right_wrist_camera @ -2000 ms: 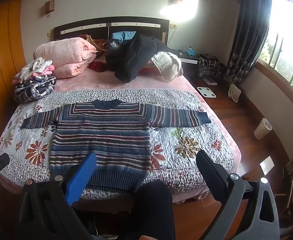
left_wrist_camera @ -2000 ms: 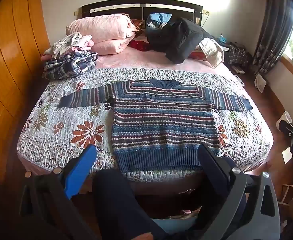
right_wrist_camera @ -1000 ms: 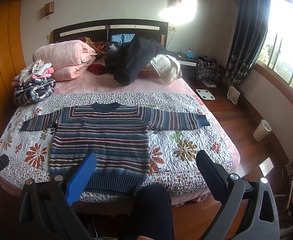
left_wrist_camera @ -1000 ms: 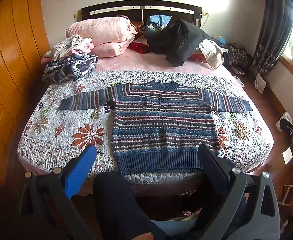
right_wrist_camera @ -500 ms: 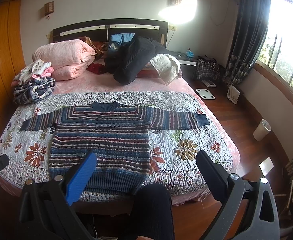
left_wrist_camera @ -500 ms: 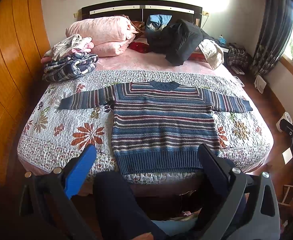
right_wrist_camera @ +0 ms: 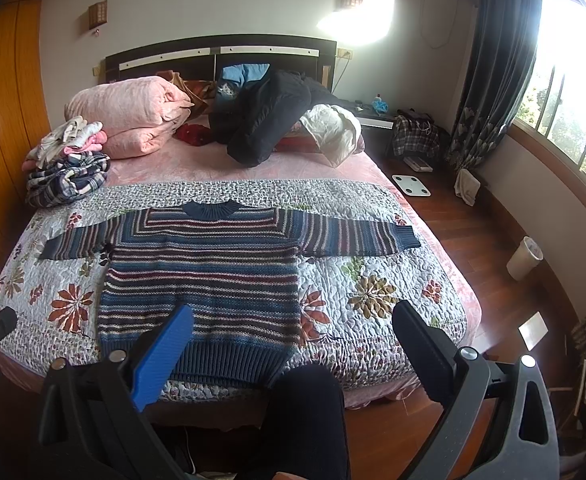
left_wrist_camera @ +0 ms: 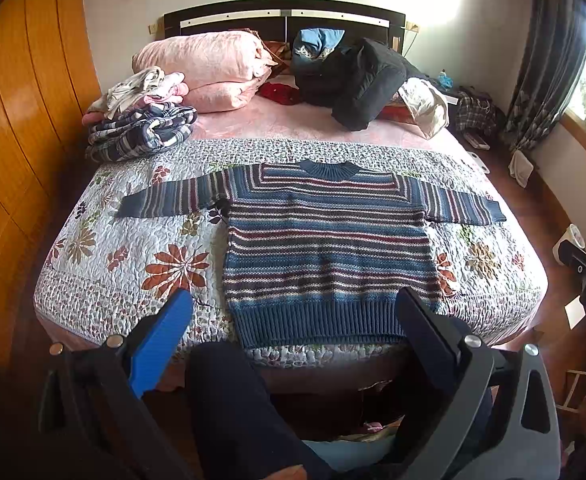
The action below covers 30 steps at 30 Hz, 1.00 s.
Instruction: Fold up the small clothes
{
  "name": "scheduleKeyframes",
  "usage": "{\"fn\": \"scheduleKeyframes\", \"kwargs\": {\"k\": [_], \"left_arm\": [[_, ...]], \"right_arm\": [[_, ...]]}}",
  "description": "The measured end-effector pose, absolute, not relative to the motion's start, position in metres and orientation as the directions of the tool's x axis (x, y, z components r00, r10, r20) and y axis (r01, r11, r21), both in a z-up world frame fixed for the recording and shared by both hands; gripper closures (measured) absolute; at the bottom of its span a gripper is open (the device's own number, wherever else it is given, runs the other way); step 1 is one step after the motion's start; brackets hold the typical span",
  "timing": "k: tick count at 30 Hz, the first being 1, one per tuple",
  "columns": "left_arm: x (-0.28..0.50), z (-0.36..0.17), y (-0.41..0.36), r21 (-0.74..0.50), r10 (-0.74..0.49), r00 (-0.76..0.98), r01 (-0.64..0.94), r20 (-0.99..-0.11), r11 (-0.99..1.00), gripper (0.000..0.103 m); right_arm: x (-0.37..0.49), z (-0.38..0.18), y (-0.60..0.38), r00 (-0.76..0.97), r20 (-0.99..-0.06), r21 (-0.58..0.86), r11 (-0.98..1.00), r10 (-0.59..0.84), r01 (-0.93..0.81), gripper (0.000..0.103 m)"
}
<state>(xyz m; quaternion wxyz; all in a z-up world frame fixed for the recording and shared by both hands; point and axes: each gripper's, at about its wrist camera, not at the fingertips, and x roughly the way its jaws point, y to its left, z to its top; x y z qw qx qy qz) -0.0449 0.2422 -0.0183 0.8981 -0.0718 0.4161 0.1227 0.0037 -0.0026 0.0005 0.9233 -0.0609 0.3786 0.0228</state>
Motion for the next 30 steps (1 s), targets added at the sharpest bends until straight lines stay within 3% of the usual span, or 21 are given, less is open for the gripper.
{"fn": "scheduleKeyframes", "kwargs": {"k": [30], "left_arm": [[-0.0447,-0.0218,0.2428,-0.028,0.160,0.622,-0.281,-0.767,0.959,0.003]], "right_arm": [[0.0044,-0.0054,-0.0023,0.707,-0.707,-0.096,0.992,-0.006,-0.087,0.004]]}}
